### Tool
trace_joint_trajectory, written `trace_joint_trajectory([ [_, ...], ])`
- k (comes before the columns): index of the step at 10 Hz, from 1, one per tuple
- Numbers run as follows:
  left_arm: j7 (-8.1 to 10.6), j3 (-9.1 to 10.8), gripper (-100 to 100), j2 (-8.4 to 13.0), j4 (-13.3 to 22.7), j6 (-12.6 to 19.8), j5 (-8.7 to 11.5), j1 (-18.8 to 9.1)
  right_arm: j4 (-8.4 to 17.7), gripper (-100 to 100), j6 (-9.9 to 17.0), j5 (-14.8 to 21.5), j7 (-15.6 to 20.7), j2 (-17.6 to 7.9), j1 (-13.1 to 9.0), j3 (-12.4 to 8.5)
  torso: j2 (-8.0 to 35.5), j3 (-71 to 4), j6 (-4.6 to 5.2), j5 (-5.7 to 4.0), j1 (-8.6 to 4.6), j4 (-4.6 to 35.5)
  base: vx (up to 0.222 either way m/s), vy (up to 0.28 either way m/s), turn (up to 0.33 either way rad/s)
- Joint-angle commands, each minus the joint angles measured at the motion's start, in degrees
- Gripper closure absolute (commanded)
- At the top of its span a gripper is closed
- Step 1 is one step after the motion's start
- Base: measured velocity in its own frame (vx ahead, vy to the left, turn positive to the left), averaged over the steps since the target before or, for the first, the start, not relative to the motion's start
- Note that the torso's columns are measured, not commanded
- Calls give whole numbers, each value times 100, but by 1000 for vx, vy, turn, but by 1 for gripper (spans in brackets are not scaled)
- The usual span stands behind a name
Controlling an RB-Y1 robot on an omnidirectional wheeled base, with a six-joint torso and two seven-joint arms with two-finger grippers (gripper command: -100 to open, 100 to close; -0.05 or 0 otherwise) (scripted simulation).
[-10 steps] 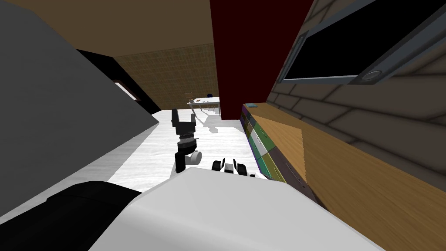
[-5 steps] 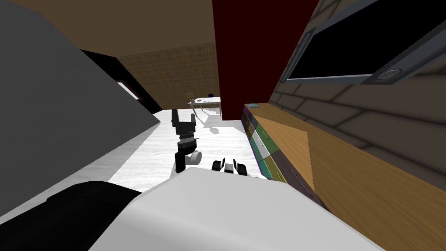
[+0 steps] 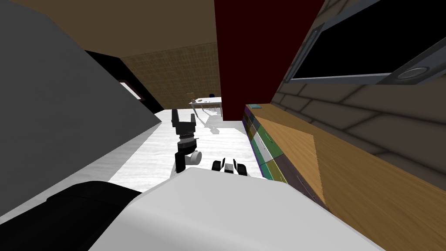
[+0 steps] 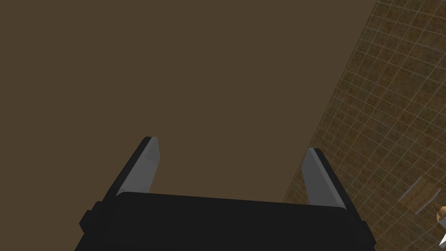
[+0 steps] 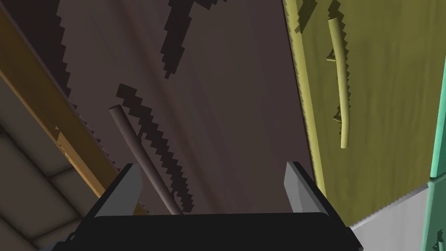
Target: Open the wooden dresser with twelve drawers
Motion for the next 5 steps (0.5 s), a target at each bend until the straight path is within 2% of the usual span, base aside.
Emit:
trace_joint_trajectory([
  [1,0,0,0,0,0,0,0,-1,-39,-100,259,41,122,-142,50,37,20,13,0,0,-2,6,36,6,26],
  [2,0,0,0,0,0,0,0,-1,-39,-100,259,41,122,-142,50,37,16,12,-2,-1,-6,7,32,3,14],
  [5,0,0,0,0,0,0,0,-1,208,-100,508,124,141,-215,10,106,-3,-1,-1,-2,-4,0,41,2,17],
])
